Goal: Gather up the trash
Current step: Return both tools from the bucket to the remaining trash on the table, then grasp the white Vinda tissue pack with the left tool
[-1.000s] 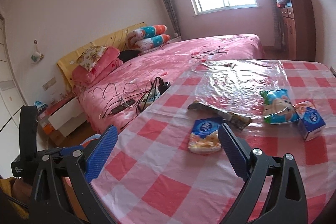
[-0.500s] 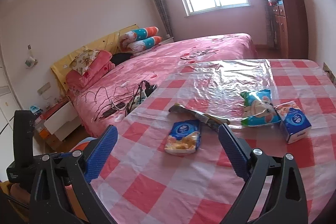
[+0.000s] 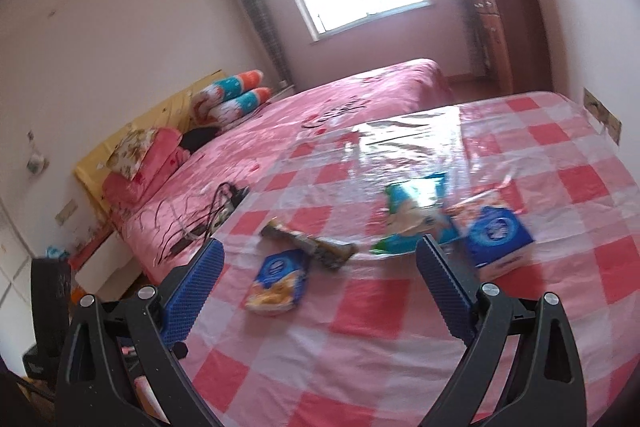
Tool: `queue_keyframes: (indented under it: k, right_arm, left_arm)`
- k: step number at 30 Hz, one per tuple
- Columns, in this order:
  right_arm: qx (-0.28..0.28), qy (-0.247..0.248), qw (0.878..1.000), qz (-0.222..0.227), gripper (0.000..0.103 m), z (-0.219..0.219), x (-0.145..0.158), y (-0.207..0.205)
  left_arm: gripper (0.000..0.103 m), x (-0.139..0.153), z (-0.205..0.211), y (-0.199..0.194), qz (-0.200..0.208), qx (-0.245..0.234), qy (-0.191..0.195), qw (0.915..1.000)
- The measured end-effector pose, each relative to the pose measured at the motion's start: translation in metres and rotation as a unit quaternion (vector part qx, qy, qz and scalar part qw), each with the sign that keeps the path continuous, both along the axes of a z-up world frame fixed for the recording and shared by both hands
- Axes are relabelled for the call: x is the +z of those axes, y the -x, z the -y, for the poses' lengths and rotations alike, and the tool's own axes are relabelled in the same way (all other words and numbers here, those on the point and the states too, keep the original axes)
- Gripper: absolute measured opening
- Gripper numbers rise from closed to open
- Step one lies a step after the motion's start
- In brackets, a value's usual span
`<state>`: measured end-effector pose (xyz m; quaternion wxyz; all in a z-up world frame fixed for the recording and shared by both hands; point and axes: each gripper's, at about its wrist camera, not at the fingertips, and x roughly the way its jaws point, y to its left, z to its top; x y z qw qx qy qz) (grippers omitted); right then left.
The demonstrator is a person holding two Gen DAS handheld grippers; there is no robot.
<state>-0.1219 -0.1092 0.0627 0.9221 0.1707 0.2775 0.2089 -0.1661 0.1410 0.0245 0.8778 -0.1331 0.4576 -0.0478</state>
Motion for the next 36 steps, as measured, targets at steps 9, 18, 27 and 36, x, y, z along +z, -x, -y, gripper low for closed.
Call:
queue_keyframes:
  k: [9, 18, 27, 36]
  right_arm:
    - [-0.062, -0.054, 0.995, -0.048, 0.095, 0.069, -0.018, -0.026]
    - [-0.069, -0.059, 0.990, -0.104, 0.095, 0.097, -0.037, -0.046]
    - [-0.040, -0.034, 0.990, -0.129, 0.095, 0.088, -0.044, -0.058]
    - [-0.020, -0.044, 0.993, -0.106, 0.095, 0.082, -0.039, -0.058]
  left_arm:
    - [0.087, 0.004, 0.034, -0.033, 0.001, -0.023, 0.027, 0.9994]
    - [0.087, 0.005, 0.062, -0.073, -0.005, -0.030, 0.022, 0.9993]
    - [0.087, -0.012, 0.070, -0.098, -0.022, -0.012, -0.018, 0.9995]
    - [0.087, -0.015, 0.081, -0.110, -0.010, -0.010, -0.067, 0.9976]
